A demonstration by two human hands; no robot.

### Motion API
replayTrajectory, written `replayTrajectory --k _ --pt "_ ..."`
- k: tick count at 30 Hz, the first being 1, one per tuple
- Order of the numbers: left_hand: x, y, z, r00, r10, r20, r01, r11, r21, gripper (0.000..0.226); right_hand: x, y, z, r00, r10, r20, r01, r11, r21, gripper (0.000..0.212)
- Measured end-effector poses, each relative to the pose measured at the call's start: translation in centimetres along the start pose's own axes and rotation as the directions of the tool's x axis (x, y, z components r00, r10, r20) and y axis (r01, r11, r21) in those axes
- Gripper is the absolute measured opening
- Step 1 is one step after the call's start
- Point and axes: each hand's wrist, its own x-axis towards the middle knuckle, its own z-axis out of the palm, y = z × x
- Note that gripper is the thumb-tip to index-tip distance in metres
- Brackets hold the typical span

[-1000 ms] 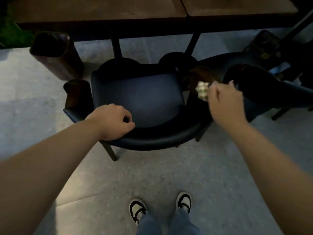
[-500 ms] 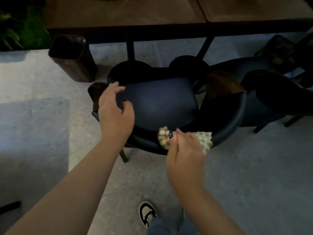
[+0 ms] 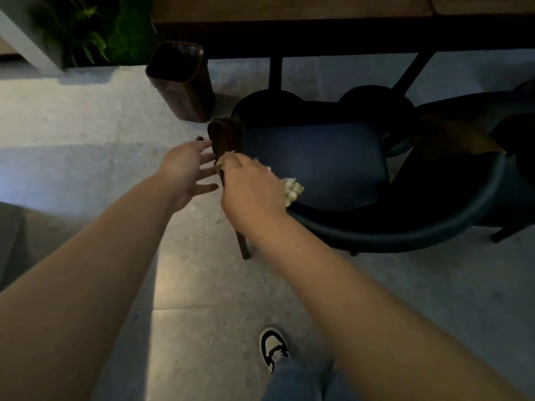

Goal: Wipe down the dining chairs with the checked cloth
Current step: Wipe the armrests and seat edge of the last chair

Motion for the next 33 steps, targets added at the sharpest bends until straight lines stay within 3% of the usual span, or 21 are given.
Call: replayTrajectory --k 5,8,10,12,14,18,20,29,33 --pt "-0.1 1.1 4.0 0.993 -0.046 -0.105 0.055 0.995 0.086 0.026 -2.1 4.0 -2.9 0.931 -0.338 0.141 0.341 0.940 0.002 0.048" --pt "0.3 0.8 5.3 0.979 -0.004 -0.206 0.027 0.994 0.110 0.028 -6.2 7.6 -4.5 0.885 -0.427 0.184 0.436 0.900 -0.009 0.055" --pt "0.5 -0.1 5.9 0.952 0.109 -0.285 -0.041 0.971 0.234 0.032 -8.4 10.0 -5.7 0.907 -0.389 0.159 0.394 0.919 -0.002 0.048" --pt "0.4 -0.9 6.4 0.903 0.235 -0.359 -0.086 0.919 0.385 0.040 -8.7 10.7 -6.5 0.963 -0.248 0.101 0.245 0.969 0.039 0.044" --pt "0.6 -1.3 6.7 0.877 0.286 -0.387 -0.108 0.901 0.421 0.043 -7.0 9.0 -6.2 0.991 -0.125 0.037 0.120 0.985 0.126 0.043" --pt "0.7 -1.7 6.7 0.859 0.322 -0.398 -0.137 0.893 0.428 0.040 -6.1 3.1 -1.9 0.991 -0.104 -0.086 0.109 0.992 0.061 0.029" --pt "0.5 -1.8 6.7 0.850 0.343 -0.400 -0.144 0.881 0.450 0.039 -7.3 3.3 -0.3 0.981 -0.139 -0.132 0.144 0.989 0.030 0.035" --pt "-0.9 -1.2 7.0 0.828 0.334 -0.451 -0.084 0.868 0.489 0.037 -12.7 15.6 -5.0 0.936 -0.265 -0.230 0.227 0.957 -0.180 0.035" --pt "-3.3 -2.4 9.5 0.830 0.301 -0.470 -0.078 0.897 0.435 0.053 -14.0 23.0 -9.2 0.933 -0.174 -0.315 0.117 0.975 -0.191 0.032"
